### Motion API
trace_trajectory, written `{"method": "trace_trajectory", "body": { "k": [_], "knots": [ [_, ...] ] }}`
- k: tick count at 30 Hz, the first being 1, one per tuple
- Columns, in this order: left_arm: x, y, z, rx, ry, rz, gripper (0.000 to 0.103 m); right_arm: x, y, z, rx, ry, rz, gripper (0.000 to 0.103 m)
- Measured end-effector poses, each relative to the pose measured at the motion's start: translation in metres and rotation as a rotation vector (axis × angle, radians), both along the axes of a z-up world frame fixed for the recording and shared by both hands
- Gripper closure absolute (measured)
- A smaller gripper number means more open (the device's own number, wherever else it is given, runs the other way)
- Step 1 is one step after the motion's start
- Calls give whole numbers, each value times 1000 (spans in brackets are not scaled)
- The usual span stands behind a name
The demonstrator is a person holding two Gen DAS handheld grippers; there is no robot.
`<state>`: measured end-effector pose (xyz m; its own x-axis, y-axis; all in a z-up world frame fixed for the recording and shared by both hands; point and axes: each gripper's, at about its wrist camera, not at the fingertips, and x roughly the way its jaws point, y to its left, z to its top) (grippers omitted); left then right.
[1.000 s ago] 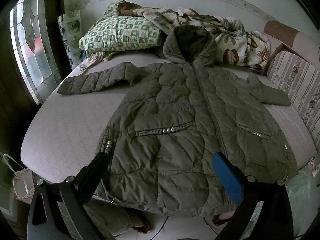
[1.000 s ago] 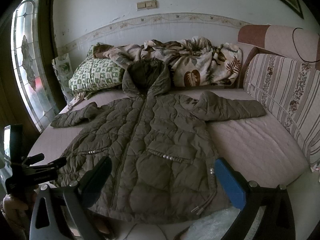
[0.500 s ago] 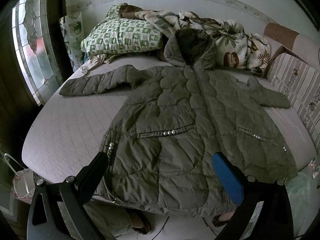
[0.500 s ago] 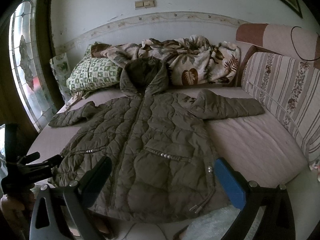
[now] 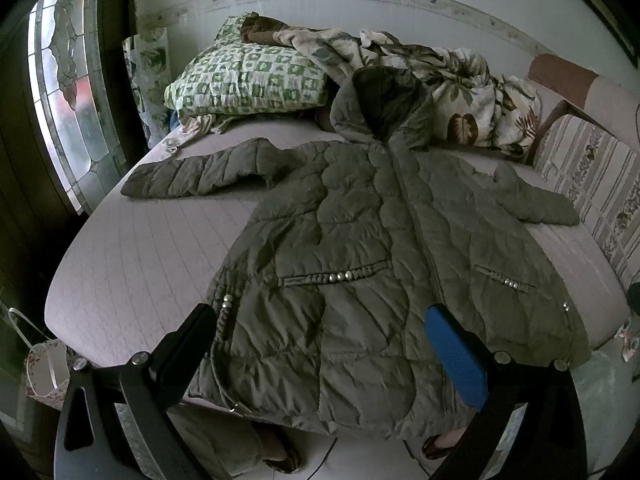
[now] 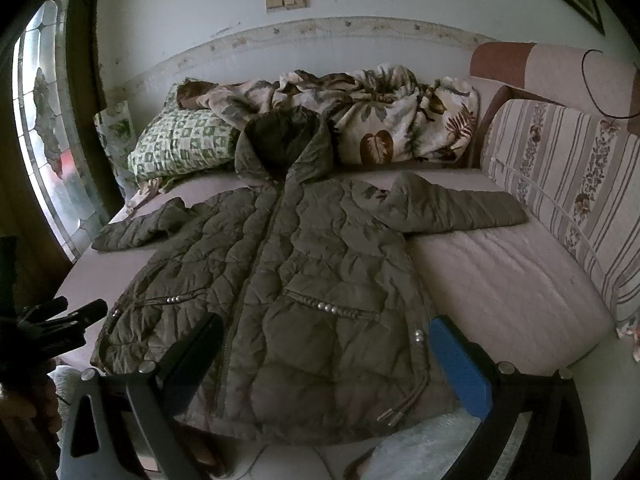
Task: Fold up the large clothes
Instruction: 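Move the left gripper to the jacket sleeve cuff and open it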
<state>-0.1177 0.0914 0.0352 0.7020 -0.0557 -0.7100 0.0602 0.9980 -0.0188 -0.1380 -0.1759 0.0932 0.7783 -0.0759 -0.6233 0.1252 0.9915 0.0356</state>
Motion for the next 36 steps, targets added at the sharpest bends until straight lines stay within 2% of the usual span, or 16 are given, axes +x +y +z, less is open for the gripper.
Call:
{"method": "trace_trajectory", "body": {
  "k": [16,28,36],
  "knots": [
    [25,25,-8,-24,33,47,0,30,4,-8,-19,40,0,0],
    [101,135,-21,-24,94,273,0,81,29,-21,-73,69,60,0],
    [160,198,-41,-33,149,348,0,117,53,-38,-86,108,134,0]
  ]
}}
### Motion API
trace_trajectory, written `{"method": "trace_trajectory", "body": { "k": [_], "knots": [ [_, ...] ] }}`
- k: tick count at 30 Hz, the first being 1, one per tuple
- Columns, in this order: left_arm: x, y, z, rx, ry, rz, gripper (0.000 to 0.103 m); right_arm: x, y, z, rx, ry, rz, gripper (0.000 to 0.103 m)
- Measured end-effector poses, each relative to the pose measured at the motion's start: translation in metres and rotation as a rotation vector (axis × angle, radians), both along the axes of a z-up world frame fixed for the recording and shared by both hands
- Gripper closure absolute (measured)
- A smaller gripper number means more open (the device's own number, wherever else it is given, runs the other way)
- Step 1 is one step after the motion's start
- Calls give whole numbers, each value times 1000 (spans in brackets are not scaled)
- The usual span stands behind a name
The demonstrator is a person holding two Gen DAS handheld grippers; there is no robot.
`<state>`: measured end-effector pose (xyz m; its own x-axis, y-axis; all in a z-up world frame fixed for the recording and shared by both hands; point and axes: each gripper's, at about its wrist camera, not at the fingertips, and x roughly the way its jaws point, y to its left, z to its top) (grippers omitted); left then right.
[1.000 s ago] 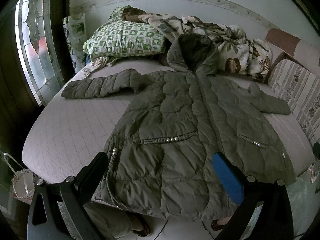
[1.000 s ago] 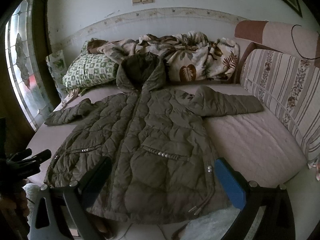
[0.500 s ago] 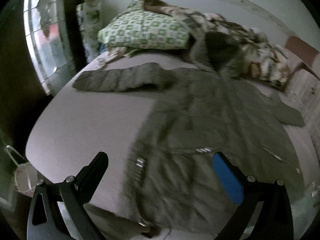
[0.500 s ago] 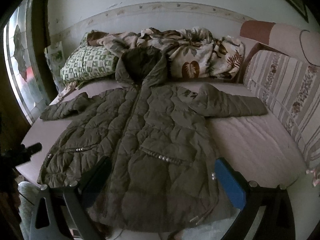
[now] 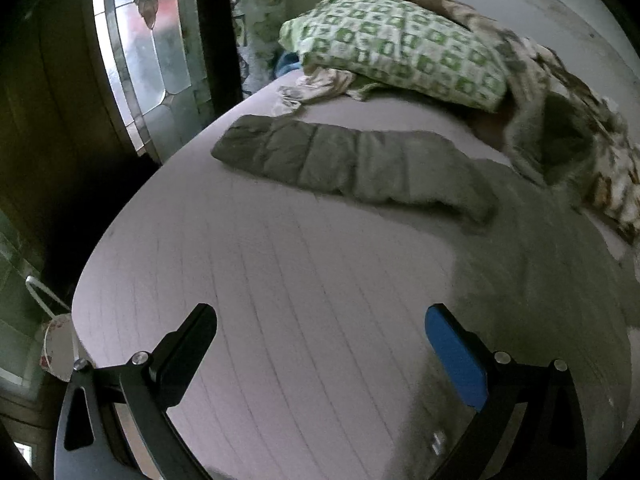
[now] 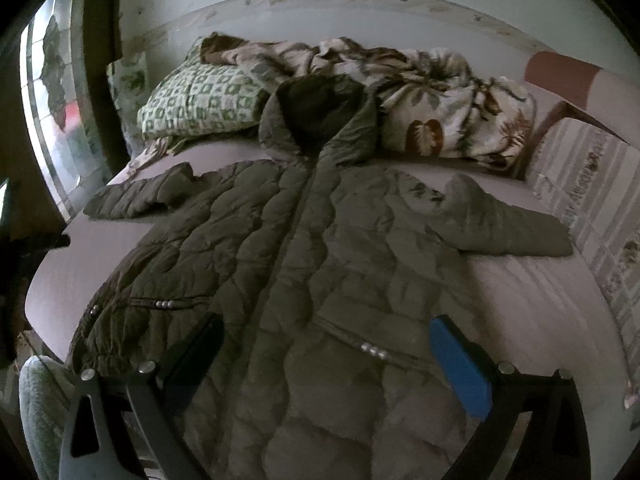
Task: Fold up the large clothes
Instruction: 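Move the left gripper to the jacket sleeve cuff and open it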
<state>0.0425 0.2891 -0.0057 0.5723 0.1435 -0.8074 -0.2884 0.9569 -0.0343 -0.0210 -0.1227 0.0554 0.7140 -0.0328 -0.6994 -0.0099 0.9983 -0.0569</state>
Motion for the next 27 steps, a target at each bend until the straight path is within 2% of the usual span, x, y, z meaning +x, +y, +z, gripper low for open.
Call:
{"method": "trace_trajectory", "body": {
  "k": [9,15,22,27],
  "knots": [
    [81,75,-26,-70,32,117,0,46,20,-17,-29,42,37,0],
    [126,114,-43,-56,41,194,0,79,35,-26,-25,63,51,0],
    [166,156,-63,-177,30,297,0,101,58,-36,-33,81,102,0],
    [184,170,-80,-202,56,334,0,117,65,-45,-45,105,116,0]
  ]
}}
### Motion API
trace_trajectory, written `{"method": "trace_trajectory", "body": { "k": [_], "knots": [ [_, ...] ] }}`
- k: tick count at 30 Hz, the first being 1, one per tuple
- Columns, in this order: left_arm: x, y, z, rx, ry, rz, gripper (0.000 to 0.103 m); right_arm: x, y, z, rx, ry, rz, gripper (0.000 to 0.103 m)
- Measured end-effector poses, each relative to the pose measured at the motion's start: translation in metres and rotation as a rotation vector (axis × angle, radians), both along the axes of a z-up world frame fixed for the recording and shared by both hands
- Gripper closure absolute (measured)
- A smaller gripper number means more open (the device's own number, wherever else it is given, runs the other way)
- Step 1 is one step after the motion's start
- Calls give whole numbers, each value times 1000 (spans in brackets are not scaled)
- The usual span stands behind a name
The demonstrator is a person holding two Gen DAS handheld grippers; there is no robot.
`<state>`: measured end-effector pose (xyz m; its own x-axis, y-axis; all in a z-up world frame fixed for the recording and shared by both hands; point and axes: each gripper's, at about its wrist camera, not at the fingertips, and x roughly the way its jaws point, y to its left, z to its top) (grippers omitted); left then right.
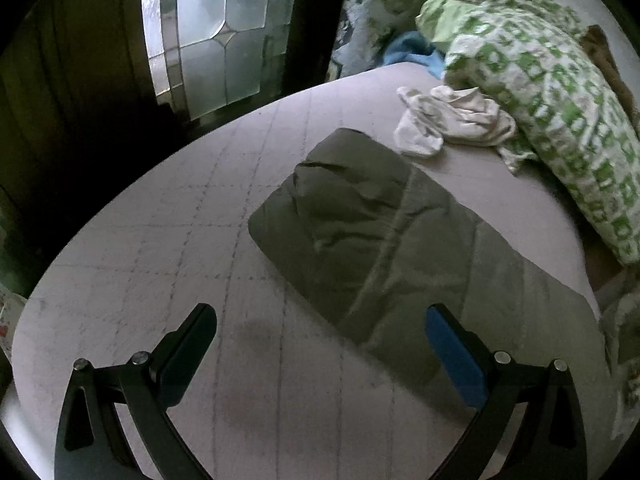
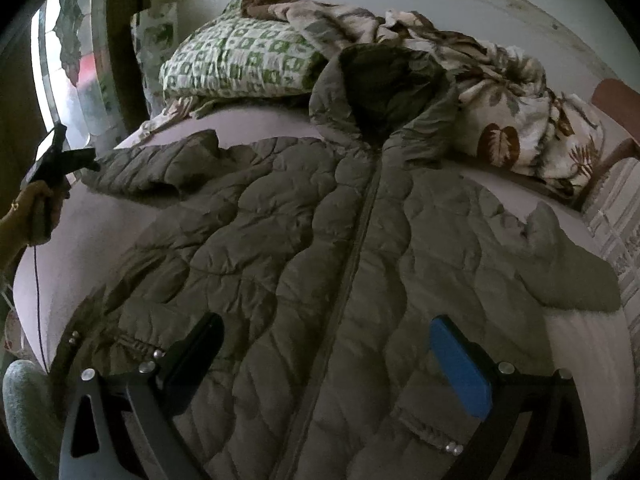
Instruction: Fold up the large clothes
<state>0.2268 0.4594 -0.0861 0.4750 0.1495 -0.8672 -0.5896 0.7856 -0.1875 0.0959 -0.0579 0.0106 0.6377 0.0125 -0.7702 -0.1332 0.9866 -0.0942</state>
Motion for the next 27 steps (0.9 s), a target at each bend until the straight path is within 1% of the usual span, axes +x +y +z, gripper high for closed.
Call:
{"method": "trace_trajectory", "body": {
  "k": [2,4,6,7,8,10,11,12,14,15,16,17,20,23,27],
  "knots": [
    [4,3,-4,2,1,1,0,7,-1,-2,8,10,-7,0],
    [8,3,-8,20,7,-3,0,15,-1,-3,2,10,-10,0],
    [13,0,-10,46,13,-26,3,23,1,-4,-13,4,-5,0],
    [16,-4,-11,77,17,-43,10,27,3,-4,-17,4,-1,0],
    [19,-7,-11,102,18,-67,21,31,5,-5,-19,5,3,0],
    [24,-14,-9,137,15,-108,35,37,9,-7,-19,7,15,0],
    [26,-15,-9,145,15,-113,42,40,12,-7,-21,7,22,0],
    [27,-16,-8,147,13,-119,46,42,15,-8,-23,7,28,0],
    [27,-16,-8,150,4,-127,63,46,21,-10,-28,5,43,0],
    [27,-16,-7,145,-7,-136,67,49,24,-11,-33,5,51,0],
    [27,-17,-7,141,-12,-145,74,53,28,-13,-41,4,59,0],
    [27,-18,-7,144,-16,-154,77,57,31,-14,-50,2,65,0],
    [24,-25,-3,187,-18,-172,82,71,41,-17,-79,-6,84,0],
    [18,-28,4,187,-29,-175,85,88,51,-16,-101,-12,105,0],
    [10,-30,19,192,-55,-186,87,108,64,-12,-106,-29,130,0]
  ]
}}
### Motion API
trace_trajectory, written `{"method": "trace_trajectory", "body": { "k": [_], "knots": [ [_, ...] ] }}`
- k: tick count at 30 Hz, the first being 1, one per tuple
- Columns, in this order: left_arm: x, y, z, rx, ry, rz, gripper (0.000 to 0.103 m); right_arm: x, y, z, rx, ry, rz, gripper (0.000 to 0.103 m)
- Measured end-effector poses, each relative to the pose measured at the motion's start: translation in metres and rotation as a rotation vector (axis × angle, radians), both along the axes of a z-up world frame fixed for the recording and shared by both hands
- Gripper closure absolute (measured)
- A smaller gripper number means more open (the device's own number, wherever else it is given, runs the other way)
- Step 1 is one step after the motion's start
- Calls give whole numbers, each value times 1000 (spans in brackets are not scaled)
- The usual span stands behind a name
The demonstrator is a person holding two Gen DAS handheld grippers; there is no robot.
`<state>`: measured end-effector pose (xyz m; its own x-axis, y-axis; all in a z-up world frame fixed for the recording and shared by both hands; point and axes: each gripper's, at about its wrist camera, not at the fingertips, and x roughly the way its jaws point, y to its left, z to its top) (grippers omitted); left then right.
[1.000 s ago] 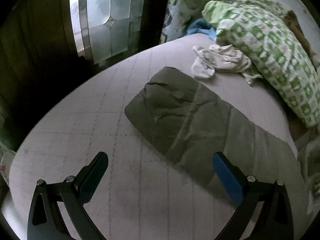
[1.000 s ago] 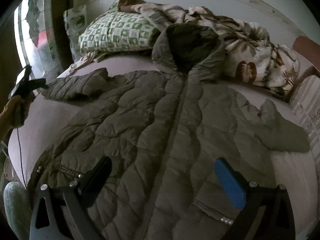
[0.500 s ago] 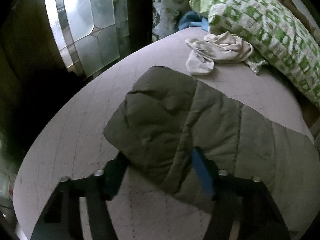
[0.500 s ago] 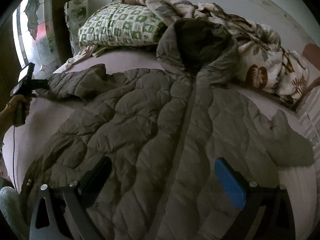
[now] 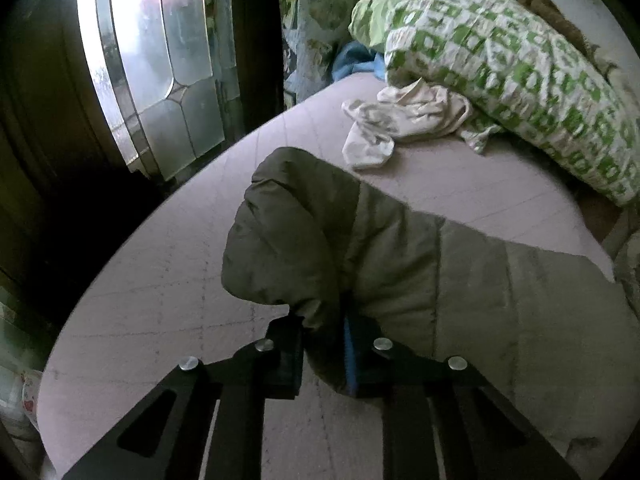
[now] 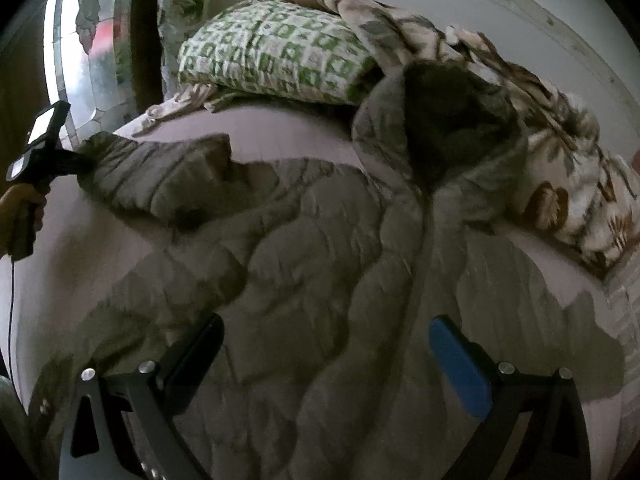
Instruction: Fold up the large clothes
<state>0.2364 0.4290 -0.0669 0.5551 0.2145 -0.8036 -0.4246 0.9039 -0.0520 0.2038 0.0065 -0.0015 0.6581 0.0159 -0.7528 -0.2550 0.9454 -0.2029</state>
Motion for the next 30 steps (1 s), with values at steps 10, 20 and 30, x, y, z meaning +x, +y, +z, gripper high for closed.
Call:
{"method": "trace_trajectory", "body": {
  "k": [10,20,30],
  "knots": [
    [-23,-29,69,30,-121,-76,88,106,46,-43,29,118,-45,0],
    [-31,-95,150,70,-237,-224,88,134,62,-65,64,181,-61,0],
    [-33,-225,171,41,-259,-449,89,47,-76,-10,140,120,-163,0]
  ]
}}
